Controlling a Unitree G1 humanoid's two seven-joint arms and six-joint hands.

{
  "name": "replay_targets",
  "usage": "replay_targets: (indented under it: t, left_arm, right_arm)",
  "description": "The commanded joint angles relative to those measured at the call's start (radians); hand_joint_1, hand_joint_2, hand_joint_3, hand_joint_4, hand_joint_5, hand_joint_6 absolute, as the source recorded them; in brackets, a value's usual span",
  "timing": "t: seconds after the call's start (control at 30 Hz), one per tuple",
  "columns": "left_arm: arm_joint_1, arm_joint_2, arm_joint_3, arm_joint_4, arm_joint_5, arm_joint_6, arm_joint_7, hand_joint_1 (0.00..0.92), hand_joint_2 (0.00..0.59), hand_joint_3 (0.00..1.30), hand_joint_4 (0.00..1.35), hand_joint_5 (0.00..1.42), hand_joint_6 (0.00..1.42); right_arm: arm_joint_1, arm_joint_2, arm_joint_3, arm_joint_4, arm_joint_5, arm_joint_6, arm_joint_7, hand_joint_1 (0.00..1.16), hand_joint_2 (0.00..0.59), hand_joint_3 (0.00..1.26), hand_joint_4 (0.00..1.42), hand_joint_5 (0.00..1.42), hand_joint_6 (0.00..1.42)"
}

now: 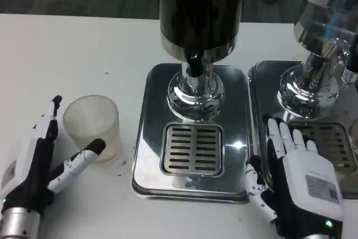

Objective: Grasp the cup under the faucet to collect the drink, then remove the cup.

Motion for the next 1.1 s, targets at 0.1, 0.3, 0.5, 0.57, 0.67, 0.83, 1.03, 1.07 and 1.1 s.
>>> replay_targets:
  t: [0.1,0.3,0.5,0.57,0.67,0.83,1.03,1.07,1.1]
  left_arm:
    - [-0.037,-0.003,-0.025,0.02,0.005,0.031,-0.03,0.065,0.0,0.0,0.0,0.02,0.0]
    - [-0.063,-0.008,-0.041,0.044,-0.005,0.026,-0.056,0.091,0.009,0.0,0.0,0.03,0.0]
    - [-0.078,-0.015,-0.04,0.07,-0.012,0.008,-0.065,0.13,0.024,0.0,0.0,0.09,0.03]
    - [-0.081,-0.018,-0.038,0.076,-0.015,0.004,-0.07,0.145,0.031,0.0,0.0,0.09,0.03]
    - [-0.084,-0.022,-0.037,0.081,-0.022,-0.001,-0.083,0.164,0.033,0.0,0.0,0.1,0.04]
    - [-0.082,-0.025,-0.037,0.082,-0.021,-0.014,-0.079,0.217,0.057,0.0,0.01,0.2,0.16]
    - [-0.091,-0.022,-0.039,0.099,-0.034,-0.025,-0.09,0.236,0.062,0.06,0.14,0.37,0.4]
    - [-0.092,-0.021,-0.04,0.102,-0.034,-0.028,-0.085,0.244,0.067,0.11,0.2,0.44,0.52]
    - [-0.093,-0.021,-0.041,0.105,-0.033,-0.03,-0.08,0.252,0.071,0.15,0.25,0.5,0.59]
  right_arm:
    - [0.0,0.015,0.001,0.01,0.01,0.015,0.002,0.1,0.559,0.0,0.0,0.0,0.0]
    - [-0.003,0.017,-0.001,0.012,0.013,0.018,0.004,0.1,0.56,0.0,0.0,0.0,0.0]
    - [-0.001,0.02,-0.004,0.013,0.02,0.022,0.005,0.1,0.561,0.01,0.0,0.0,0.0]
    - [-0.001,0.019,-0.002,0.012,0.021,0.024,0.007,0.1,0.561,0.01,0.0,0.0,0.01]
    - [-0.003,0.019,-0.001,0.013,0.024,0.024,0.007,0.1,0.561,0.01,0.0,0.0,0.03]
    - [-0.004,0.022,-0.001,0.014,0.031,0.03,0.01,0.1,0.561,0.01,0.0,0.0,0.06]
    - [-0.006,0.03,0.003,0.02,0.032,0.035,0.009,0.1,0.551,0.01,0.0,0.0,0.08]
    - [-0.005,0.031,0.004,0.02,0.032,0.036,0.007,0.1,0.55,0.01,0.0,0.0,0.09]
    - [-0.003,0.032,0.004,0.019,0.032,0.036,0.005,0.1,0.55,0.01,0.0,0.0,0.09]
